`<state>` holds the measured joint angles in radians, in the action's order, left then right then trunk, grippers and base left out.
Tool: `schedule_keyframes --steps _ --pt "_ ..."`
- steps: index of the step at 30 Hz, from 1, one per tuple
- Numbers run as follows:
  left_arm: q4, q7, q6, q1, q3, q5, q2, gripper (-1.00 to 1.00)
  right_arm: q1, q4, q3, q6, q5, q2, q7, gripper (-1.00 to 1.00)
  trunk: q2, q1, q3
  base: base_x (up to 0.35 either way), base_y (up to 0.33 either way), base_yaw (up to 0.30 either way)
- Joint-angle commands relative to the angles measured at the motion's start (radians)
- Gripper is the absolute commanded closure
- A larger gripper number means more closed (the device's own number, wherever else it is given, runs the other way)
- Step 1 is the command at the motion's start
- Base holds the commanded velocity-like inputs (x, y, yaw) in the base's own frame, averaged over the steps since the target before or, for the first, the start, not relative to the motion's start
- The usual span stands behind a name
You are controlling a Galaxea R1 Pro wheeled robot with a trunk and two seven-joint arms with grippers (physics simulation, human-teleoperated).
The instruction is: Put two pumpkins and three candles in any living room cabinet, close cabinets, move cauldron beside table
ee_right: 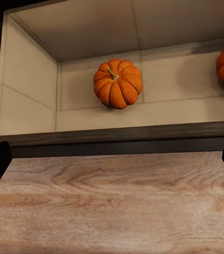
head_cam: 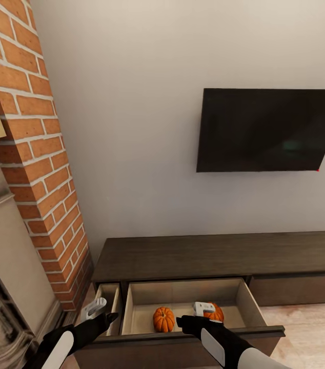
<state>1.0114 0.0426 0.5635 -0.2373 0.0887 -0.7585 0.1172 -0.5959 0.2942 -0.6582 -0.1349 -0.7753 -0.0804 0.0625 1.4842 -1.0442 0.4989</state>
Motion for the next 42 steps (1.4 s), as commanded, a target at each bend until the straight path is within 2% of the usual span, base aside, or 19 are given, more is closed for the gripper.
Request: schedule_keyframes --steps 1,17,35,42 --pt "0.001 0.004 0.002 -0.001 0.002 -0.007 0.001 -1.0 -0.001 0.002 -0.008 -0.003 -0.007 0.001 0.007 -1.0 0.001 0.0 0.001 -0.104 0.0 0.0" --pt "0.001 0.005 0.002 -0.001 0.002 -0.007 0.001 -1.0 -0.001 0.002 -0.008 -0.004 -0.008 0.001 0.007 -1.0 0.001 0.0 0.001 -0.18 0.0 0.0" --pt "0.001 0.005 0.002 -0.001 0.002 -0.008 0.001 -1.0 -0.001 0.002 -0.008 -0.004 -0.007 0.001 0.007 -1.0 0.001 0.0 0.001 -0.044 0.002 0.0" --pt "0.001 0.005 0.002 -0.001 0.003 -0.01 0.001 -1.0 -0.001 0.002 -0.008 -0.004 -0.008 0.001 0.007 -1.0 -0.048 0.027 -0.021 0.0 0.0 0.0"
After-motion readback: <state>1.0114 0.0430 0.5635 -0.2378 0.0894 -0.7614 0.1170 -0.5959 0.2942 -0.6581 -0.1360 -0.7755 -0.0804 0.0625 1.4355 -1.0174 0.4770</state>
